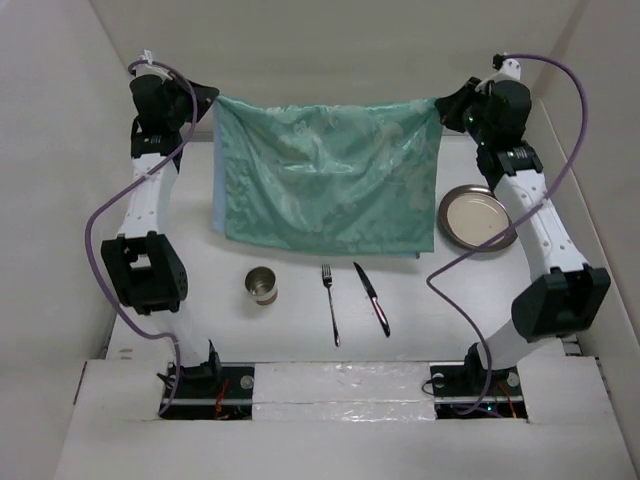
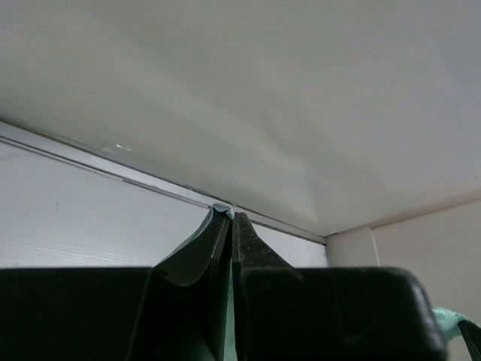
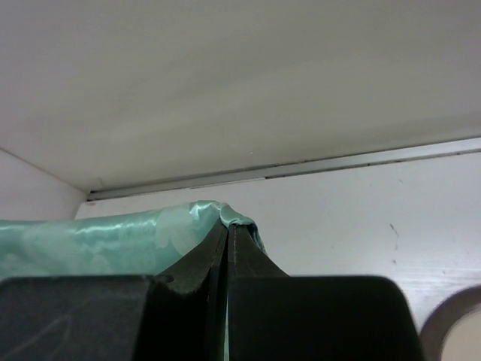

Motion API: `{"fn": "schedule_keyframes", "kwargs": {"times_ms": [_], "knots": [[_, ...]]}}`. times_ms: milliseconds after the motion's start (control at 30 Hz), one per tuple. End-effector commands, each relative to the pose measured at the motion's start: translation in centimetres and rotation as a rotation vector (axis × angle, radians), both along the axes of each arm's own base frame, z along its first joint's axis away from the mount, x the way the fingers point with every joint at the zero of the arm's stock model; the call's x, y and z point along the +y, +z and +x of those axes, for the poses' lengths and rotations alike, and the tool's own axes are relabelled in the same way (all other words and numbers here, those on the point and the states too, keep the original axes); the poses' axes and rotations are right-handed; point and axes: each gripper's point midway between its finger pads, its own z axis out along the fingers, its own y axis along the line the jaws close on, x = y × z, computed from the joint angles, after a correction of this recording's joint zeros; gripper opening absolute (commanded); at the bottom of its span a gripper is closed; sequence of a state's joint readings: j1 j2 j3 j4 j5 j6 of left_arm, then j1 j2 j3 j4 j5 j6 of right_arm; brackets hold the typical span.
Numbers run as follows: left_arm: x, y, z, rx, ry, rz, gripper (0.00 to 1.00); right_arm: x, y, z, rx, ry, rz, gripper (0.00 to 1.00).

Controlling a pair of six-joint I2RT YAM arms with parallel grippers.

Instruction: Set the dinner table for one person

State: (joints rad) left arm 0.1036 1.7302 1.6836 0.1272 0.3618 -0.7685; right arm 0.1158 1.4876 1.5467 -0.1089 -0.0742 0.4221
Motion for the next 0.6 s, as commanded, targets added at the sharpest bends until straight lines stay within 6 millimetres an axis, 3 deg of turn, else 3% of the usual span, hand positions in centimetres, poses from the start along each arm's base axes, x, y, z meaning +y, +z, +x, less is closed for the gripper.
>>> {"fn": "schedule_keyframes", "kwargs": {"times_ms": [0,133,233,267,300,333,367,467,500,567], "knots": [[-1.0,8.8,-1.1,-0.176,-0.047,0.014,0.0,0.2,7.8,0.3,-0.163,0.061,0.027,0.0],[-0.9,10.3,-1.8,-0.21,-0.042,0.026,0.0,-0.4,10.3,0.7,-0.201,0.061,0.02,0.0],[0.0,7.1,-2.2,-0.174,-0.032,0.016,0.0,-0.9,7.7,1.0,-0.174,0.067,0.018,0.0],[-0.1,5.8,-2.4,-0.163,-0.038,0.01,0.0,-0.7,4.4,0.9,-0.119,0.077,0.02,0.0],[-0.4,6.1,-3.2,-0.2,-0.049,0.009,0.0,-1.0,2.8,1.0,-0.097,0.077,0.027,0.0],[0.0,1.6,-3.1,-0.12,-0.049,-0.016,0.0,-1.2,2.1,1.1,-0.113,0.085,0.033,0.0],[-0.3,-1.8,-3.6,-0.074,-0.063,-0.027,0.0,-1.4,-1.4,1.2,-0.059,0.095,0.046,0.0],[-0.8,-6.8,-4.7,-0.025,-0.08,-0.053,0.0,-1.5,-6.7,1.1,0.018,0.111,0.065,0.0],[-0.9,-9.9,-5.3,0.003,-0.081,-0.063,0.0,-1.7,-11.0,0.9,0.097,0.109,0.082,0.0],[-1.1,-13.3,-5.7,0.044,-0.089,-0.066,0.0,-1.6,-14.1,1.0,0.129,0.114,0.089,0.0]]}}
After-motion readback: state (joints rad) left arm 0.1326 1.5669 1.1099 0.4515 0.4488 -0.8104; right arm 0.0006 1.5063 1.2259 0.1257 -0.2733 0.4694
